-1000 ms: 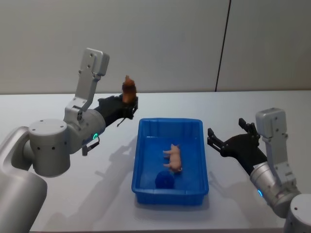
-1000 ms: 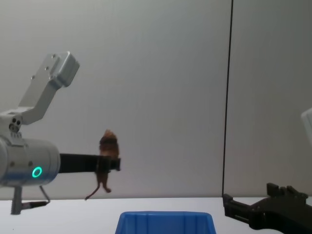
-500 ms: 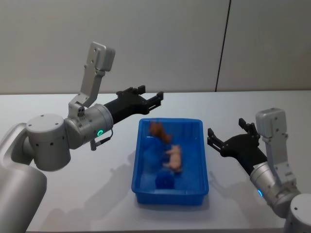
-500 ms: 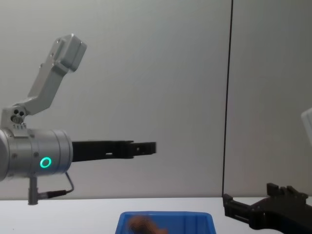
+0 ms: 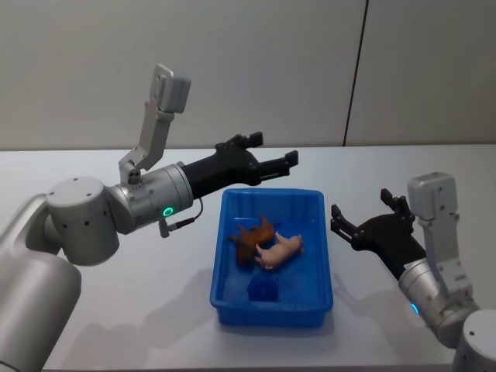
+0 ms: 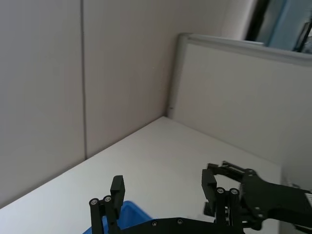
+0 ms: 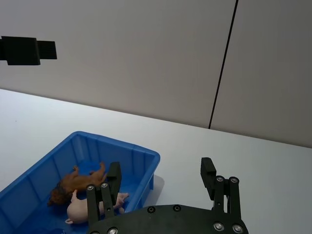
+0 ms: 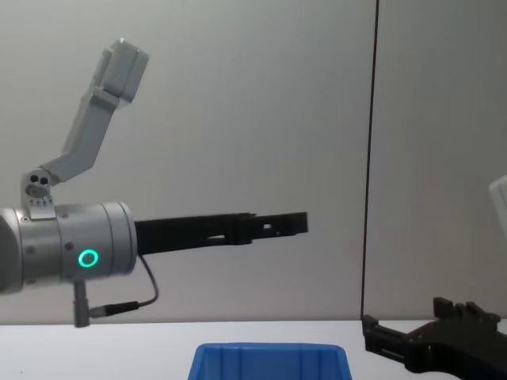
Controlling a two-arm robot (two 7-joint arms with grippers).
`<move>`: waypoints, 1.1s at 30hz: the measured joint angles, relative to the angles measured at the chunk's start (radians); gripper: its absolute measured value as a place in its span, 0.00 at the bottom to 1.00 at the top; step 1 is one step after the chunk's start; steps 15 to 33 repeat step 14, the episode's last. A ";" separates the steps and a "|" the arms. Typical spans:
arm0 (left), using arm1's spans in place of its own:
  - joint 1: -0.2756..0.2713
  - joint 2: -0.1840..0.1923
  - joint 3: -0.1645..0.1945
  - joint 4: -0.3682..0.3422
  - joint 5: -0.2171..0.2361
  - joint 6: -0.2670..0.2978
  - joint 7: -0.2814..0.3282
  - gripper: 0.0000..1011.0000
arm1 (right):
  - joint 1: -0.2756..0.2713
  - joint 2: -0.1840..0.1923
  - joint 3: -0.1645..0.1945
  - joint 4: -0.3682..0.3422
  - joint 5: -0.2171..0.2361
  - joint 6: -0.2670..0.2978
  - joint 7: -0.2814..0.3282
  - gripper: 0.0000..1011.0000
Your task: Pick up the two dolls from the table and place them into the box.
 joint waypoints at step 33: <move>-0.051 -0.025 0.019 0.096 -0.052 -0.062 -0.221 0.99 | 0.000 0.000 0.000 0.000 0.000 0.000 0.000 0.99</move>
